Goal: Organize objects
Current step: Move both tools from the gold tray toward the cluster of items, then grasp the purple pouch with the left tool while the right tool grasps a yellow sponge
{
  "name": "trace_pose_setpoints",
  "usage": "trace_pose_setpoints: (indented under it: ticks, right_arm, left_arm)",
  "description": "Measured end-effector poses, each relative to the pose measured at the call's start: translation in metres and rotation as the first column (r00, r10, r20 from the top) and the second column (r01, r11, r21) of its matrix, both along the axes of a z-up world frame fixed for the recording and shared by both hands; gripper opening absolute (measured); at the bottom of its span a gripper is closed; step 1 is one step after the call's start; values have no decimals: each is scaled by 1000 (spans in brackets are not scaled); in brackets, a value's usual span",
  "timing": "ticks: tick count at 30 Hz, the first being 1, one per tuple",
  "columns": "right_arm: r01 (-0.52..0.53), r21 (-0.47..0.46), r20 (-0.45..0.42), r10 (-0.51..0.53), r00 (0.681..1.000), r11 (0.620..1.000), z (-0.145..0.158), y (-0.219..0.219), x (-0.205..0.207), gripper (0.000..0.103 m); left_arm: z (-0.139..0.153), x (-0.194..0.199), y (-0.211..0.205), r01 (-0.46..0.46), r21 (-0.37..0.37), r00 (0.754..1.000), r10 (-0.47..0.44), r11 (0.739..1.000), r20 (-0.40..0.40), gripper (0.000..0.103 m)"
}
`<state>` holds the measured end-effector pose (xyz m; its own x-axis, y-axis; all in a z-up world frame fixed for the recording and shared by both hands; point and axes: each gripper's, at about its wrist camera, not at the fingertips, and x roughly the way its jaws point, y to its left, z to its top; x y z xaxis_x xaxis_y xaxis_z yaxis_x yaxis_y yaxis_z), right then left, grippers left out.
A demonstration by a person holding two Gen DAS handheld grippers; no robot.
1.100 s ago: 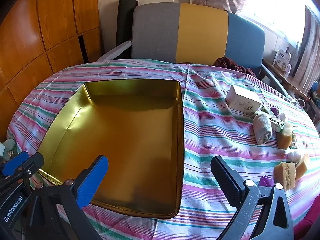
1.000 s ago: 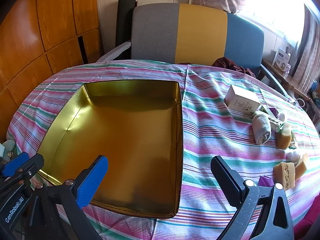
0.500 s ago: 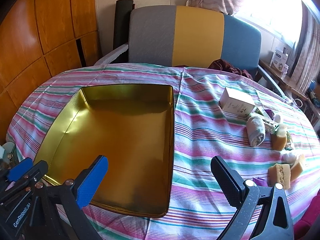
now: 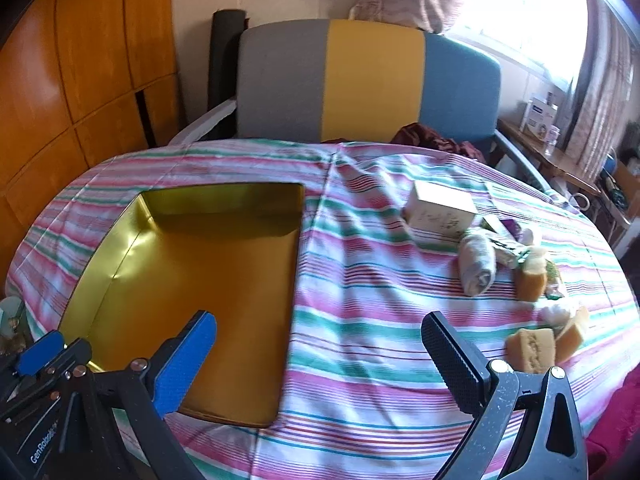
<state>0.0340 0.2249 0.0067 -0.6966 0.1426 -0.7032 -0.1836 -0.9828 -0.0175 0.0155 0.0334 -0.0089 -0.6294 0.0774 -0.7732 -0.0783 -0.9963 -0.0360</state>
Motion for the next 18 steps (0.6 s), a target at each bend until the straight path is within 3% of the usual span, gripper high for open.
trace_pose_setpoints:
  ticks: [7, 13, 16, 18]
  right_arm:
    - [68, -24, -41, -69, 997, 997, 0, 50, 23, 103]
    - [214, -58, -48, -216, 975, 975, -21, 125, 57, 103]
    - [287, -34, -10, -287, 958, 957, -40, 168, 70, 102]
    - [309, -31, 29, -308, 951, 951, -52, 194, 76, 96]
  left_arm:
    - [0, 14, 19, 111, 89, 994, -112, 990, -2, 40]
    - [8, 39, 55, 190, -47, 976, -194, 981, -99, 41]
    - [9, 46, 70, 260, -47, 958, -263, 965, -111, 42]
    - [10, 51, 81, 317, -24, 942, -317, 948, -110, 42]
